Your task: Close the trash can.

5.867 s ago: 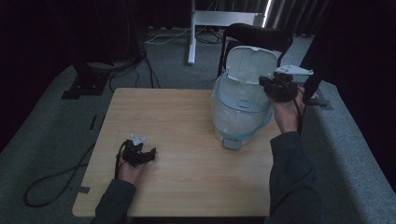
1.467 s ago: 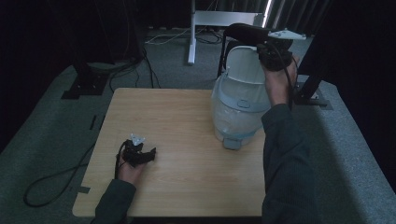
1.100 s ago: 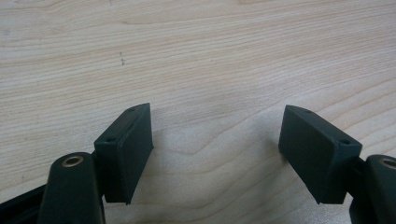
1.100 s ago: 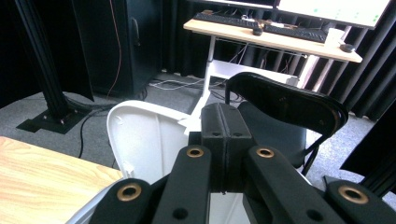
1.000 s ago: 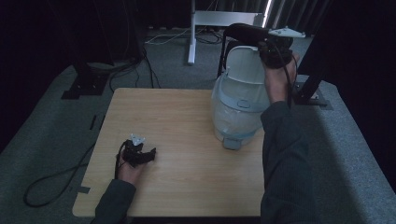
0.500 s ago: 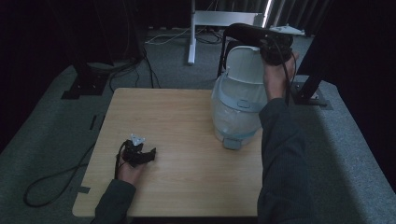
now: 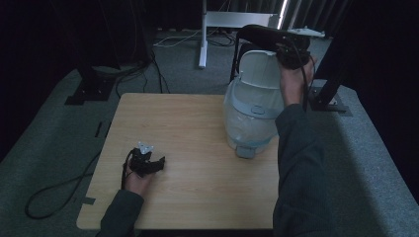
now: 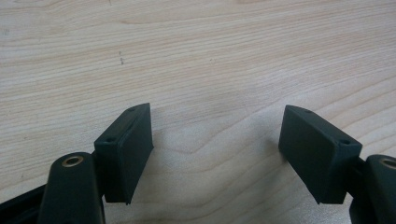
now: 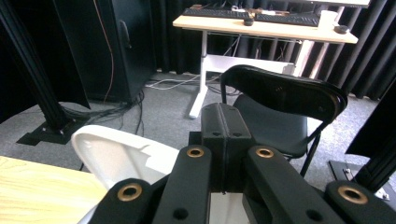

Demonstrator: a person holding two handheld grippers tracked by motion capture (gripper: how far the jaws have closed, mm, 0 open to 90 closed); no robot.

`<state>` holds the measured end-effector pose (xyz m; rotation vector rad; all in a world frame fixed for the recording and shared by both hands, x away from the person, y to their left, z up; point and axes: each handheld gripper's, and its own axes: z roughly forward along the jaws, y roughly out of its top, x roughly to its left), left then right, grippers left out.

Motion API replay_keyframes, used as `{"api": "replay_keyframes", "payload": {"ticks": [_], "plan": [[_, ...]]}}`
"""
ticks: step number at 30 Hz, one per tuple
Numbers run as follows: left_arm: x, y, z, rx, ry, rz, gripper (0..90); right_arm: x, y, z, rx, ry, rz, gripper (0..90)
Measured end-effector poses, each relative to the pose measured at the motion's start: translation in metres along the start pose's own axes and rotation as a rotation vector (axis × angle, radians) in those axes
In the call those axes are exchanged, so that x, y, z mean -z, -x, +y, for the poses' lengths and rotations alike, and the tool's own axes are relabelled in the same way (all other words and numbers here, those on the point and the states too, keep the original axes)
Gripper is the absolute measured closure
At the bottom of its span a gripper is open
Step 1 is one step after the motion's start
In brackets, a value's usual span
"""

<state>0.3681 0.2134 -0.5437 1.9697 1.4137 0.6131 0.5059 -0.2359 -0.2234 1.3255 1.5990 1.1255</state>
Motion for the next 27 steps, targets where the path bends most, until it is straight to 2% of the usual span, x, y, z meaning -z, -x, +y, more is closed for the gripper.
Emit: {"api": "replay_keyframes", "payload": {"ticks": [4, 22, 27], "plan": [[0.0, 0.0, 0.0, 0.001, 0.001, 0.0, 25.9, -0.003, 0.0, -0.002, -0.011, -0.015, -0.001, 89.9], [0.0, 0.0, 0.0, -0.001, 0.002, 0.001, 25.9, 0.013, -0.024, -0.013, 0.068, -0.012, 0.062, 89.8], [0.0, 0.0, 0.0, 0.0, 0.002, 0.001, 25.9, 0.02, -0.026, -0.019, 0.085, -0.017, 0.077, 89.9]]}}
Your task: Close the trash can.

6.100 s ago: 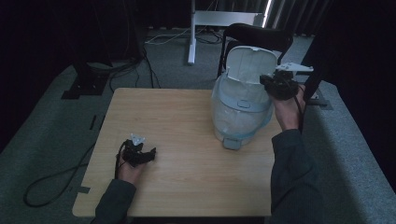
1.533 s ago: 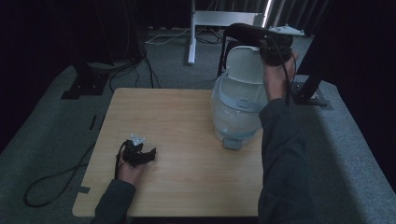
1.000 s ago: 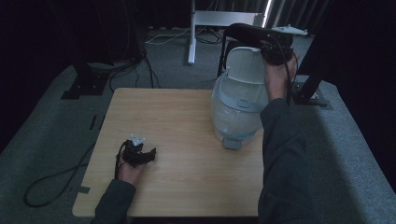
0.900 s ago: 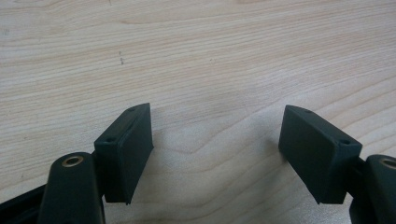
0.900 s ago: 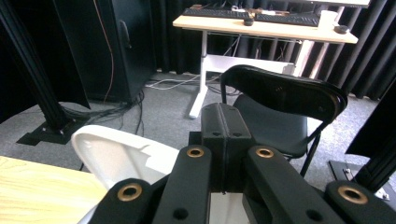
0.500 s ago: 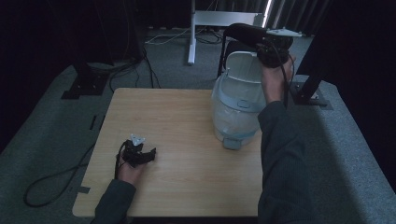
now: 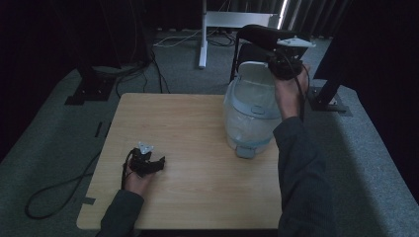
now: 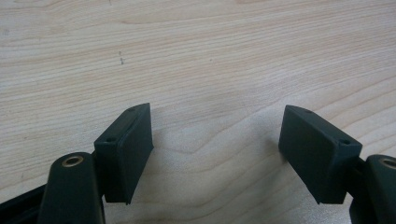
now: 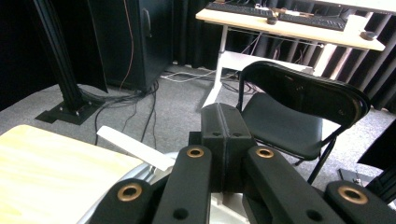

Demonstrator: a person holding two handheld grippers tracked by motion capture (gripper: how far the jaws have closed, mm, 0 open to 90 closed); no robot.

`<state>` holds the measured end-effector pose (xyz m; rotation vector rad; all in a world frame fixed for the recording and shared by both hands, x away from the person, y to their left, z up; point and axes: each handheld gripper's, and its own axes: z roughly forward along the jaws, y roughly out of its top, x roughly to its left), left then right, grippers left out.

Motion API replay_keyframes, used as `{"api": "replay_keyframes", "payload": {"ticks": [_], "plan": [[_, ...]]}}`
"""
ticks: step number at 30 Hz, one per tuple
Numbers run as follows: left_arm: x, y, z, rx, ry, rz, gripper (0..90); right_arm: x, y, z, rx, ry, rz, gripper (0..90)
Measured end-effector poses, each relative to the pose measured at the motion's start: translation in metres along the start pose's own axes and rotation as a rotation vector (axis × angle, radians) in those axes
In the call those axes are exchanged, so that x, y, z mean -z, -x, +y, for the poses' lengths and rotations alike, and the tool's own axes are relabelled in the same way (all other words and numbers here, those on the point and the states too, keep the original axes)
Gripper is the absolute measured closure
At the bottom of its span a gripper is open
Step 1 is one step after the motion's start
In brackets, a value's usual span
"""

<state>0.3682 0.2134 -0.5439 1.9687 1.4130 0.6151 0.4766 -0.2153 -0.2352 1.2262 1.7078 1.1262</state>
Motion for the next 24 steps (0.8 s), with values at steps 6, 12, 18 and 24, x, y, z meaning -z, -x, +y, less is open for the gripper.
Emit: {"api": "replay_keyframes", "payload": {"ticks": [6, 12, 18, 24], "plan": [[0.0, 0.0, 0.0, 0.0, 0.0, 0.0, 25.9, 0.006, 0.0, -0.006, -0.017, 0.002, 0.024, 89.9], [0.0, 0.0, 0.0, 0.0, 0.0, 0.0, 25.9, 0.006, -0.002, -0.013, -0.014, -0.004, 0.025, 89.9], [0.0, 0.0, 0.0, -0.001, 0.0, 0.0, 25.9, 0.01, -0.006, -0.02, -0.006, -0.005, 0.029, 89.8], [0.0, 0.0, 0.0, -0.002, 0.0, 0.0, 25.9, 0.014, -0.009, -0.027, 0.028, -0.01, 0.032, 89.8]]}}
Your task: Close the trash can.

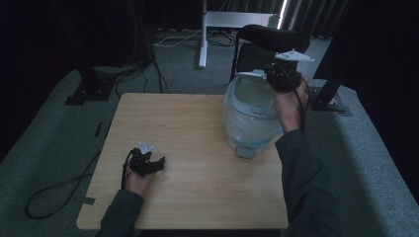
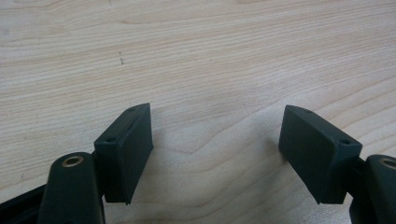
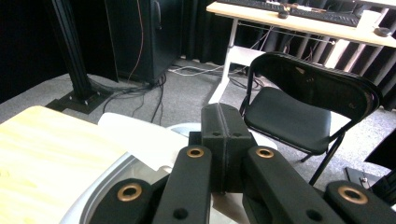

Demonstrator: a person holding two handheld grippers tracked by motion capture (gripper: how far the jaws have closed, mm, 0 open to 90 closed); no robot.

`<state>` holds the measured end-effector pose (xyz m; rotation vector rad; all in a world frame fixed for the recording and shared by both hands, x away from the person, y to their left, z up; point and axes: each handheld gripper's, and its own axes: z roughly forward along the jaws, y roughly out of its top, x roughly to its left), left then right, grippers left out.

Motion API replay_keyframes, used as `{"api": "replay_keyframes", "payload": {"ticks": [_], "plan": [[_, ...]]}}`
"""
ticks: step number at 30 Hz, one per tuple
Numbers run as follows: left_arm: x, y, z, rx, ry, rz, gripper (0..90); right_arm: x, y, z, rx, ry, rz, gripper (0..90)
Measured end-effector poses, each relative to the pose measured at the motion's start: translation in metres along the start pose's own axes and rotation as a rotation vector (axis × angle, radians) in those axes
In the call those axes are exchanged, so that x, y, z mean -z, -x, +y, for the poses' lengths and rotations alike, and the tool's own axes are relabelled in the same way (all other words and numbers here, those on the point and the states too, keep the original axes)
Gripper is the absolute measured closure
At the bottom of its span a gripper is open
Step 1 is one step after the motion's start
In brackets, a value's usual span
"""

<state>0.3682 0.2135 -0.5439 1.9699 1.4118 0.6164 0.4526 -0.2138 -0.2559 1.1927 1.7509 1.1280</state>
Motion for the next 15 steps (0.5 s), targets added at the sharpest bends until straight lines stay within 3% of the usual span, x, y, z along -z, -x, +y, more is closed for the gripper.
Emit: {"api": "replay_keyframes", "payload": {"ticks": [15], "plan": [[0.0, 0.0, 0.0, 0.003, 0.002, 0.0, 25.9, 0.005, -0.002, -0.017, 0.002, -0.013, 0.019, 89.8]]}}
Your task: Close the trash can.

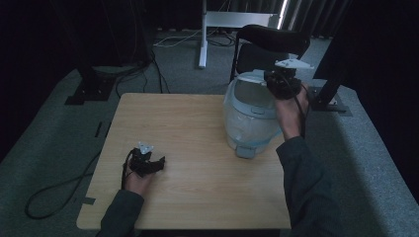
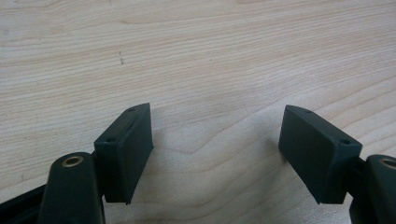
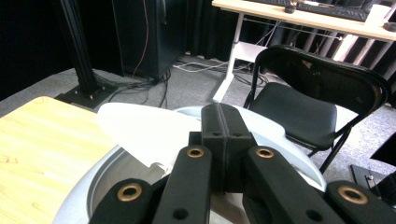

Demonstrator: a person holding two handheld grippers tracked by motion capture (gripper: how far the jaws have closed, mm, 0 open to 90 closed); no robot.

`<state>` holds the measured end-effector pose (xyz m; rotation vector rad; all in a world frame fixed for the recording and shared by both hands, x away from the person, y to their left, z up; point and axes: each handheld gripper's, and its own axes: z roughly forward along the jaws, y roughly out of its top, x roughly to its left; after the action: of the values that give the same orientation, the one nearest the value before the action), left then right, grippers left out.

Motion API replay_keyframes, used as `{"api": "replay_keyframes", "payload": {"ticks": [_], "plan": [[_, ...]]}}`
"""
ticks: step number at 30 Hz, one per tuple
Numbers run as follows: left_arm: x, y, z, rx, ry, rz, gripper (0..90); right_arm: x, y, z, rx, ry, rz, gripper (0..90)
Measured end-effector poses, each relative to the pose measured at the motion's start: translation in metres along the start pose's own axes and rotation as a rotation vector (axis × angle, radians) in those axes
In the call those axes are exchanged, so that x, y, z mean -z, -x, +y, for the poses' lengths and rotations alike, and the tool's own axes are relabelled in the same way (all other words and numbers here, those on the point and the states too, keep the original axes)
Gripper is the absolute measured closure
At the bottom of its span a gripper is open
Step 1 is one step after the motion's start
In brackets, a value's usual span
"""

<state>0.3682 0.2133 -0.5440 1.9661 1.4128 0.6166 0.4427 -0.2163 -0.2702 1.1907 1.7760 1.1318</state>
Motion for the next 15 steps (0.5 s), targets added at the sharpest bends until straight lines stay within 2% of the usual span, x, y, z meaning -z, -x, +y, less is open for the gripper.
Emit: {"api": "replay_keyframes", "payload": {"ticks": [15], "plan": [[0.0, 0.0, 0.0, 0.0, 0.001, -0.001, 25.9, 0.002, -0.005, -0.019, 0.013, -0.015, 0.024, 89.9]]}}
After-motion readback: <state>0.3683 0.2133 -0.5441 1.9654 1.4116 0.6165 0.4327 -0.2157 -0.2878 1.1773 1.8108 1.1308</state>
